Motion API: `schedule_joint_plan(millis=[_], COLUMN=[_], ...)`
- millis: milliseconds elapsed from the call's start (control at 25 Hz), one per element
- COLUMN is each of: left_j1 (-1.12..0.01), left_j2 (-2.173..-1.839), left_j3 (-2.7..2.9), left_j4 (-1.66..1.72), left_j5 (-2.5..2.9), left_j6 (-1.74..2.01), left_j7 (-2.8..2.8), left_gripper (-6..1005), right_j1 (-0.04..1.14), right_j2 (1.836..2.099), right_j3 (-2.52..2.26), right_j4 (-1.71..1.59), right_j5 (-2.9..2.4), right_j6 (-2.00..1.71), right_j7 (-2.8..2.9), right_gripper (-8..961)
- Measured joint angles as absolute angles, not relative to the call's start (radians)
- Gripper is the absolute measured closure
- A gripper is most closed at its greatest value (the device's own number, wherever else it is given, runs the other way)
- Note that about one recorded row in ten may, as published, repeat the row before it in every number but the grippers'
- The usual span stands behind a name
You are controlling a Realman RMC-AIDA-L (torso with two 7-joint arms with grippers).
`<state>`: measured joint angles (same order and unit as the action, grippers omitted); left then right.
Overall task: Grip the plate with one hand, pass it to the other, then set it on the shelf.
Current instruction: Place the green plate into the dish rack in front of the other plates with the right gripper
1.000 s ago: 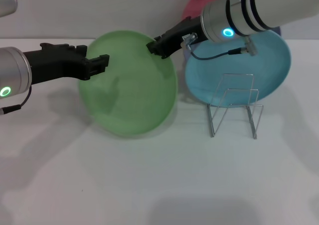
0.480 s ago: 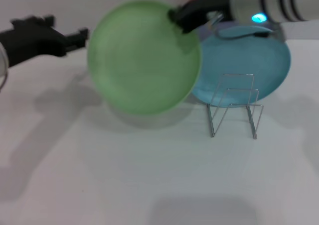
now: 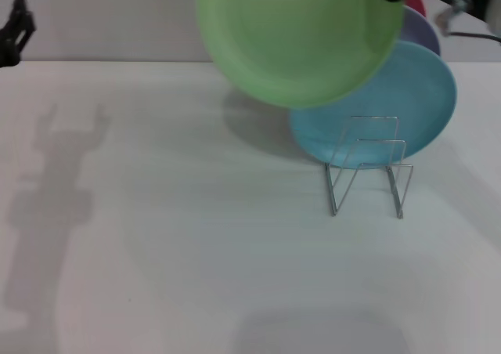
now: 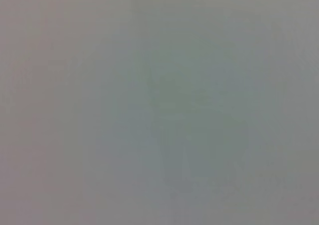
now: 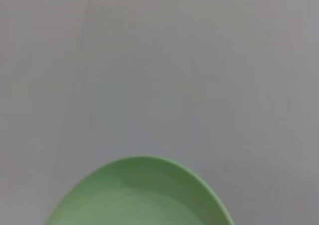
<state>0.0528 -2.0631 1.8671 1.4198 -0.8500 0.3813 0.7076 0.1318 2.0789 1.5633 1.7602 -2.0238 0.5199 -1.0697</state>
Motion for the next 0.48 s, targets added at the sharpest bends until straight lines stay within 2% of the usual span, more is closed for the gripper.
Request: schedule_joint_plan(millis=[80,200,280,400,480], left_j1=[0.026,0.013,-0.002,-0.012,-0.016], left_j2=[-2.061,-2.061,-2.061,-2.06,-2.059], left_j3=[1.914,1.93,1.955,1.972,1.979], left_j4=[1.295,1.233,1.155,1.105,1.07], left_j5=[-0.842,-0.842,-0.841,-0.841,-0.838], left_j6=[0.548,0.606,0.689,0.736,0.766], left_j7=[0.65,0.61,0.536,0.495,0.464], left_gripper=[200,200,200,200,201], right_j1=[0.039,-0.006,-0.053,-0.069,-0.071], right_j2=[2.081,2.083,2.085,2.085,2.082], right_j3=[1.544,1.536,1.529,1.531,1.566], right_j4=[1.752,1.724,1.636,1.541,1.385], right_j5=[-1.767,-1.589,-1.295,-1.056,-0.798], right_j6=[0.483,0.489,0.552,0.635,0.826], right_j7=[-1.34,-1.533,-1.865,-2.091,-2.324], right_gripper=[913,913,913,913,914])
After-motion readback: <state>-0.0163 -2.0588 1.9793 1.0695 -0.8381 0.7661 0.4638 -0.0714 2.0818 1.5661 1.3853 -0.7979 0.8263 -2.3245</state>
